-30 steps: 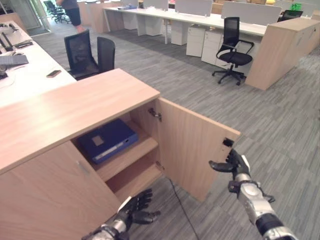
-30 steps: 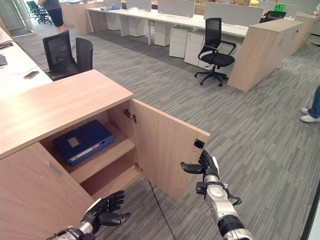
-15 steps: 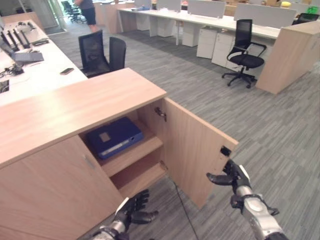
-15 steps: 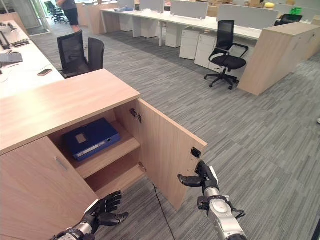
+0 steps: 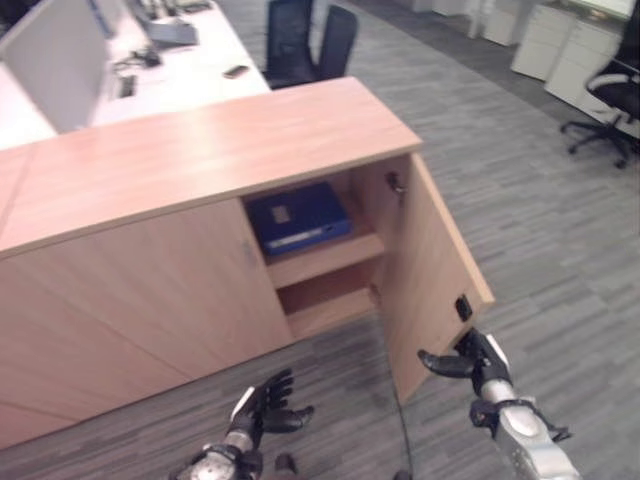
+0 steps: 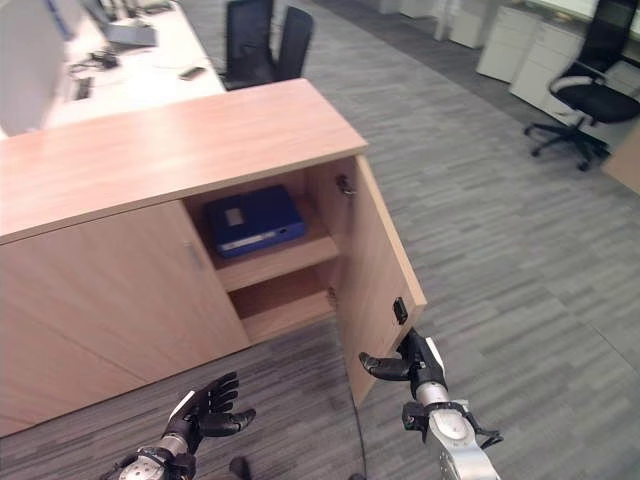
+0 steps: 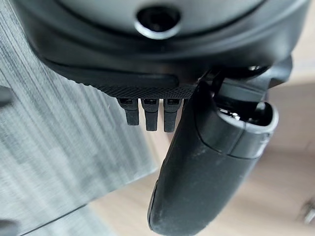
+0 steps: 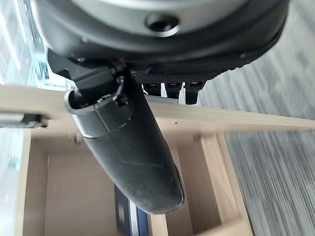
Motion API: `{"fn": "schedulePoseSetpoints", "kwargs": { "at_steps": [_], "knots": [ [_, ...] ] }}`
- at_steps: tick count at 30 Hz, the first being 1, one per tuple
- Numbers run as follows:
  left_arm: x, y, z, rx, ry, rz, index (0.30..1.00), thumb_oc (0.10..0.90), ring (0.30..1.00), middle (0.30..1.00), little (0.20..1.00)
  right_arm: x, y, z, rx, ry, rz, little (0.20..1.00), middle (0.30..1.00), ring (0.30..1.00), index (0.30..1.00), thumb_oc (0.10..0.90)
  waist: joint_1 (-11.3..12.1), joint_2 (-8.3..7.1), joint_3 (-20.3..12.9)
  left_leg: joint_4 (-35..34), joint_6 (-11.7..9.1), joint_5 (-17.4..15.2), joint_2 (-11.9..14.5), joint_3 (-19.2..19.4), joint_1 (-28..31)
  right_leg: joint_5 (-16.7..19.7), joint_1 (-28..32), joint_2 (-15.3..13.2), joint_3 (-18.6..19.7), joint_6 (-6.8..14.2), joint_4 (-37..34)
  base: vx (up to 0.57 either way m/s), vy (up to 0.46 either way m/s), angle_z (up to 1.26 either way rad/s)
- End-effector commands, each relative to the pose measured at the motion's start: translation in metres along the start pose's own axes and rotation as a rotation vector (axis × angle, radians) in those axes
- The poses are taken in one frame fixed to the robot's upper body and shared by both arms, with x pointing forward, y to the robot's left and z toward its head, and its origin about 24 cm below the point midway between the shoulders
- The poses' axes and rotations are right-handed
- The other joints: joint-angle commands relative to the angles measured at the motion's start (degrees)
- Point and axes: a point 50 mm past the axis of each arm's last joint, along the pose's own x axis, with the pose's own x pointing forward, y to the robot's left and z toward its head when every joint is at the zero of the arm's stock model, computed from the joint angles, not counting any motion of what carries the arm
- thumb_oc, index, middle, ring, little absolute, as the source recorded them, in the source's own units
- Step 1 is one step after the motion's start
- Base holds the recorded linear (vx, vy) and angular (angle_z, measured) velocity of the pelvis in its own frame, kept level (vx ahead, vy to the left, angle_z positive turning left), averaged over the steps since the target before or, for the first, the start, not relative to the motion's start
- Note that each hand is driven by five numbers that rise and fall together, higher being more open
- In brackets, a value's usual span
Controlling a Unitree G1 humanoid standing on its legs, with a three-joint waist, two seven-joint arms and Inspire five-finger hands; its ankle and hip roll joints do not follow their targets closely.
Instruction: Put the empty folder in the office cabinet
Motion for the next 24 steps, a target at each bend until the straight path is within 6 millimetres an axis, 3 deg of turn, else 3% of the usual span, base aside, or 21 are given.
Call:
{"fn": "schedulePoseSetpoints", "kwargs": {
  "at_steps": [1, 3, 4, 5, 6, 7, 8, 9, 10, 11, 12, 15, 19, 24],
  "knots": [
    [0.0, 0.019, 0.039, 0.123, -0.164, 0.013, 0.9, 0.8, 0.9, 0.9, 0.9, 0.022, 0.076, 0.083, 0.038, -0.363, 0.344, 0.9, 0.9, 0.9, 0.9, 0.8, 6.49, -2.32, -1.17, -2.85, -0.12, -0.48, -0.75, -2.24, 1.19, -4.24, 1.21, -3.93, 3.34, 4.45, 5.58, 0.05, 0.204, 0.65],
    [-0.003, 0.024, 0.042, 0.142, -0.171, 0.017, 0.9, 0.8, 0.9, 0.9, 0.9, 0.026, 0.077, 0.082, 0.057, -0.35, 0.326, 0.9, 0.9, 0.9, 0.9, 0.8, 8.06, -2.99, -0.99, -2.88, 1.64, -1.95, -3.01, -3.29, 1.38, -2.62, -0.04, -7.6, 1.98, 6.19, 10.25, 0.04, 0.193, 0.54],
    [-0.003, 0.024, 0.042, 0.143, -0.171, 0.017, 0.9, 0.8, 0.9, 0.9, 0.9, 0.026, 0.077, 0.082, 0.057, -0.35, 0.326, 0.9, 0.9, 0.9, 0.9, 0.8, 8.07, -3.1, -0.99, -2.87, 1.72, -1.96, -3.15, -3.25, 1.35, -2.68, -0.17, -7.79, 2.05, 6.28, 10.46, 0.03, 0.162, 0.3],
    [-0.004, 0.026, 0.042, 0.144, -0.17, 0.022, 0.9, 0.8, 0.9, 0.9, 0.9, 0.027, 0.078, 0.083, 0.057, -0.351, 0.321, 0.9, 0.9, 0.9, 0.9, 0.8, 8.42, -3.15, -0.89, -2.94, 2.48, -2.57, -4.04, -3.06, 1.71, -1.34, -1.42, -9.55, 2.29, 7.31, 13.64, 0.09, 0.213, 0.52],
    [-0.006, 0.029, 0.041, 0.149, -0.166, 0.031, 0.9, 0.8, 0.9, 0.9, 0.9, 0.03, 0.077, 0.085, 0.067, -0.355, 0.297, 0.9, 0.9, 0.9, 0.9, 0.8, 8.57, -2.95, -0.42, -3.02, 3.7, -3.31, -5.32, -3.61, 2.65, 3.35, -4.08, -12.3, 4.45, 9.1, 20.75, 0.08, 0.215, 0.65],
    [-0.005, 0.029, 0.041, 0.15, -0.167, 0.031, 0.9, 0.8, 0.9, 0.9, 0.9, 0.03, 0.076, 0.085, 0.067, -0.356, 0.296, 0.9, 0.9, 0.9, 0.9, 0.8, 8.61, -3.04, -0.51, -3.1, 3.83, -3.06, -5.46, -3.56, 2.44, 3.62, -4.31, -12.41, 4.5, 9.12, 20.65, 0.11, 0.184, 0.79],
    [-0.005, 0.031, 0.041, 0.166, -0.162, 0.035, 0.9, 0.8, 0.9, 0.9, 0.9, 0.03, 0.073, 0.086, 0.082, -0.361, 0.273, 0.9, 0.9, 0.9, 0.9, 0.8, 8.3, -2.67, -0.12, -3.17, 4.21, -3.07, -5.71, -4.96, 2.72, 4.52, -5.65, -12.14, 7.18, 9.39, 23.51, 0.12, 0.201, 0.61],
    [-0.006, 0.032, 0.041, 0.175, -0.161, 0.035, 0.9, 0.8, 0.9, 0.9, 0.9, 0.03, 0.061, 0.084, 0.113, -0.363, 0.213, 0.9, 0.9, 0.9, 0.9, 0.8, 6.27, -1.73, 0.07, -4.18, 5.12, -3.11, -7.4, -10.89, 3.28, -0.4, -8.36, -5.54, 18.83, 7.89, 24.79, 0.12, 0.193, 0.57],
    [-0.005, 0.032, 0.041, 0.175, -0.161, 0.035, 0.9, 0.8, 0.9, 0.9, 0.9, 0.03, 0.061, 0.085, 0.112, -0.364, 0.213, 0.9, 0.9, 0.9, 0.9, 0.8, 6.31, -1.6, -0.15, -4.28, 5.09, -2.84, -7.24, -10.88, 2.99, -0.03, -8.57, -5.33, 18.79, 7.8, 24.48, 0.19, 0.201, 1.46],
    [-0.003, 0.03, 0.041, 0.166, -0.158, 0.03, 0.9, 0.8, 0.9, 0.9, 0.9, 0.031, 0.049, 0.088, 0.152, -0.382, 0.152, 0.9, 0.9, 0.9, 0.9, 0.8, 4.52, -0.98, -0.15, -4.36, 5.26, -2.8, -8.03, -14.21, 3.23, -5.84, -10.35, -0.08, 23.91, 5.6, 20.5, 0.14, 0.035, 1.6],
    [-0.002, 0.03, 0.043, 0.162, -0.161, 0.029, 0.9, 0.8, 0.9, 0.9, 0.9, 0.031, 0.043, 0.092, 0.159, -0.399, 0.127, 0.9, 0.9, 0.9, 0.9, 0.8, 4.17, -1.23, -0.04, -4.36, 5.23, -3.03, -8.65, -15.43, 3.31, -5.97, -10.33, 0.8, 25.16, 4.87, 16.94, 0.22, 0.016, 1.61],
    [0.001, 0.028, 0.046, 0.159, -0.171, 0.014, 0.9, 0.8, 0.9, 0.9, 0.9, 0.034, 0.027, 0.095, 0.162, -0.41, 0.048, 0.9, 0.9, 0.9, 0.9, 0.8, 3.07, -1.36, 0.06, -4.36, 4.9, -3.94, -9.45, -18.1, 3.98, -4.72, -9.54, 1.22, 26.28, 4.69, 10.75, 0.11, -0.064, 0.8],
    [-0.002, 0.027, 0.042, 0.142, -0.159, -0.01, 0.9, 0.8, 0.9, 0.9, 0.9, 0.043, -0.031, 0.103, 0.187, -0.419, -0.218, 0.9, 0.9, 0.9, 0.9, 0.8, 3.57, -2.4, -1.68, -4.36, 4.43, -5.18, -9.54, -18.86, 4.95, -1.4, -6.04, 0.55, 25.02, 4.98, 4.48, 0.14, -0.118, 0.81],
    [-0.009, 0.025, 0.039, 0.141, -0.146, -0.065, 0.9, 0.8, 0.9, 0.9, 0.9, 0.047, -0.093, 0.113, 0.211, -0.387, -0.457, 0.9, 0.9, 0.9, 0.9, 0.8, 5.31, -3.21, -3.15, -4.36, 3.86, -5.99, -9.15, -18.43, 5.88, -1.06, -2.37, 0.51, 23.18, 5.08, 0.77, 0.08, -0.064, 0.01]
  ]
}}
